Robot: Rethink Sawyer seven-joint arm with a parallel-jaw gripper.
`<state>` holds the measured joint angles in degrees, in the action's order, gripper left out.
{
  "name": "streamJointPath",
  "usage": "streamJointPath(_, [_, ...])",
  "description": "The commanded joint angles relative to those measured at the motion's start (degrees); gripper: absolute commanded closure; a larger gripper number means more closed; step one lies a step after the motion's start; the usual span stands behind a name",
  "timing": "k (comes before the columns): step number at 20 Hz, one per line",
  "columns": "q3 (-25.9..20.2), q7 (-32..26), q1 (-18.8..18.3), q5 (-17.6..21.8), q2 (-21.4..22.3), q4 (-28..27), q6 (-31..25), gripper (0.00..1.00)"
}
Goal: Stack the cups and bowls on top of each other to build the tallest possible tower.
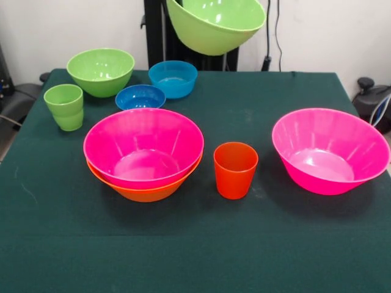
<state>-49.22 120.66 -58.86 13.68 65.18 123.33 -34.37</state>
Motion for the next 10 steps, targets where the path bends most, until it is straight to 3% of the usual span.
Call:
streamJointPath(1, [-2.38,-14.72,-0.41,6.23,-9.09,-5.22,-5.41,1.00])
streamJointPath(10, [-1.02,-18.95,-3.25,13.36,-18.14,-12.06,-6.90,1.00])
